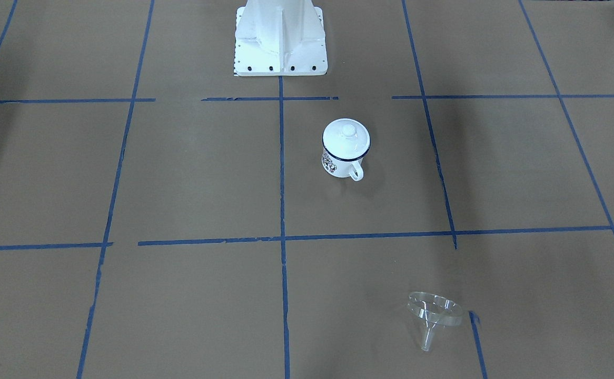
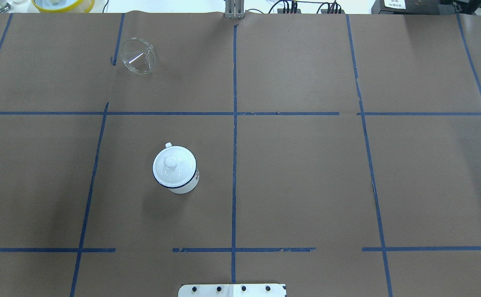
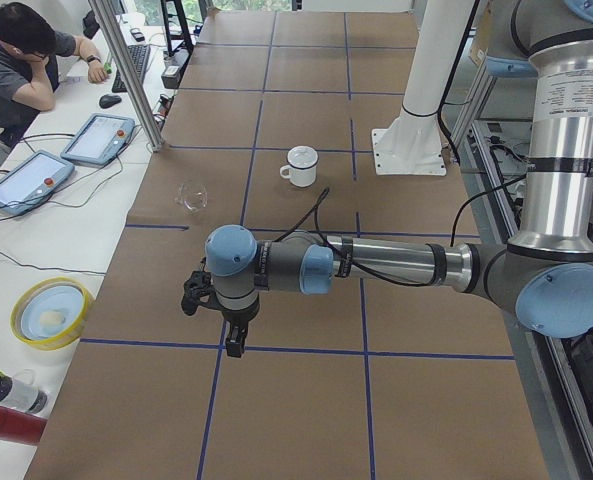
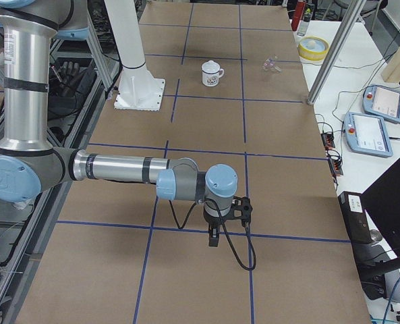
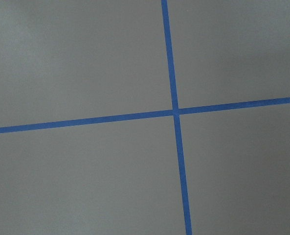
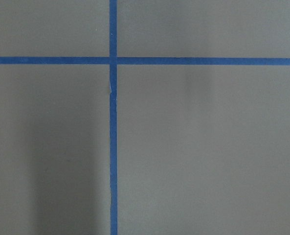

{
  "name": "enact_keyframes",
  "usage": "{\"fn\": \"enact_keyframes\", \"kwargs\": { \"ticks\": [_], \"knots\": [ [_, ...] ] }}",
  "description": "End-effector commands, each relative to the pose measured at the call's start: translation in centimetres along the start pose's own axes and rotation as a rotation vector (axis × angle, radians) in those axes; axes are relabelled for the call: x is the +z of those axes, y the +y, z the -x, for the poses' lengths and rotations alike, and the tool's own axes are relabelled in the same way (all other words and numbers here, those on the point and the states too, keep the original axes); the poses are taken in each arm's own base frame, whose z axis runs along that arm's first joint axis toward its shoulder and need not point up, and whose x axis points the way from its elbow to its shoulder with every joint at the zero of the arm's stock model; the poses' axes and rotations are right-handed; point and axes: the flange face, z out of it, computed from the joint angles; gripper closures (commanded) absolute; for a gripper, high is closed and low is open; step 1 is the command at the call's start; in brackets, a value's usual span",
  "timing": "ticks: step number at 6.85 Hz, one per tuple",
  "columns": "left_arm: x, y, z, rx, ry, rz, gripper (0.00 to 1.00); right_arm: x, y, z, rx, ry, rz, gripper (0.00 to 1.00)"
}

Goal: Place funnel on cup

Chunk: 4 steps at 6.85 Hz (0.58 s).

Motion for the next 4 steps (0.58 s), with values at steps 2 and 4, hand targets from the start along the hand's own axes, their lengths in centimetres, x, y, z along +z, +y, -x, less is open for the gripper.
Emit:
{"fn": "enact_keyframes", "kwargs": {
  "ticks": [2,4],
  "knots": [
    [0.0,0.0,-0.1,0.004,0.001,-0.002,0.0,0.0,0.0,0.0,0.0,0.0,0.0,0.0],
    [-1.4,-0.5,-1.7,0.026,0.0,-0.03,0.0,-0.1,0.0,0.0,-0.001,0.0,-0.001,0.0]
  ]
}}
